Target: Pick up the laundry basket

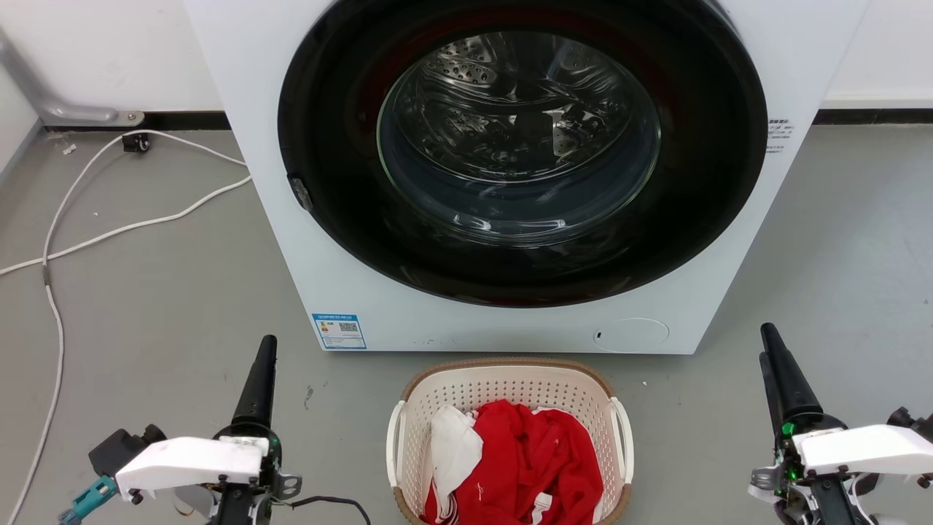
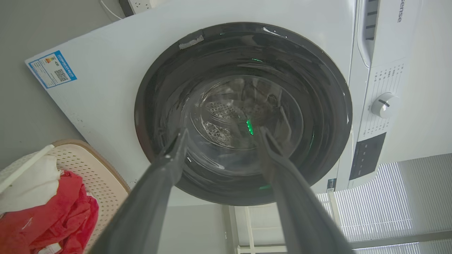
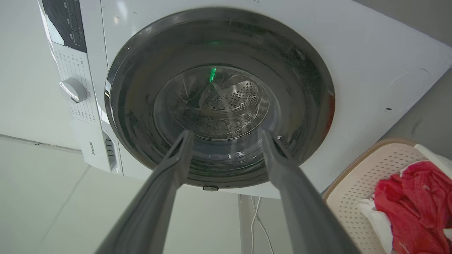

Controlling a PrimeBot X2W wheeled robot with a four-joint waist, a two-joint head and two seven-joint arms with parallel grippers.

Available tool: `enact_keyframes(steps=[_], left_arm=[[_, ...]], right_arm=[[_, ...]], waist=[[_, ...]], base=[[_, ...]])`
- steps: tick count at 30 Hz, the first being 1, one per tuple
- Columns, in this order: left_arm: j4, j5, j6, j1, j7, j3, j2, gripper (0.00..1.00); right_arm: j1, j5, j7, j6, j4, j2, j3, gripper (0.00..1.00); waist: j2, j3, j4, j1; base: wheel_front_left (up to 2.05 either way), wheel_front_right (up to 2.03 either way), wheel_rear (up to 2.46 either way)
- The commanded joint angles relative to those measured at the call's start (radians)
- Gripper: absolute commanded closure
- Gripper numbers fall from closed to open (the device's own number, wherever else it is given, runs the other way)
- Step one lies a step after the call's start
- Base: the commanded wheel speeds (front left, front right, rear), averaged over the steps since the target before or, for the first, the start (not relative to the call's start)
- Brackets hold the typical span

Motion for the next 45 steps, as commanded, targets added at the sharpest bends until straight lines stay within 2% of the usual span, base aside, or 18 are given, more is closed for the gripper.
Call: enact_keyframes(steps=[1, 14, 29, 45], left_arm=[[-0.024, 0.042, -0.002, -0.027, -0.009, -0.006, 0.004, 0.00], [-0.057, 0.341, -0.002, -0.034, -0.060, -0.048, 0.010, 0.00], [-0.047, 0.593, 0.000, -0.032, -0.111, -0.078, 0.012, 0.00], [-0.034, 0.799, 0.013, -0.034, -0.158, -0.103, 0.011, 0.00]], right_arm=[[-0.013, -0.049, -0.009, 0.001, -0.026, -0.003, 0.004, 0.00], [0.006, -0.375, -0.060, 0.001, -0.071, -0.002, 0.016, 0.00], [0.023, -0.614, -0.110, 0.001, -0.084, -0.001, 0.030, 0.00], [0.036, -0.830, -0.129, 0.002, -0.095, 0.000, 0.036, 0.00]], waist=[[-0.0001, 0.000, 0.001, 0.0000], [-0.0001, 0.001, 0.002, 0.0000], [-0.0001, 0.002, 0.005, 0.0000], [-0.0001, 0.005, 0.010, 0.0000]], base=[[0.00, 0.00, 0.00], [0.00, 0.00, 0.00], [0.00, 0.00, 0.00], [0.00, 0.00, 0.00]])
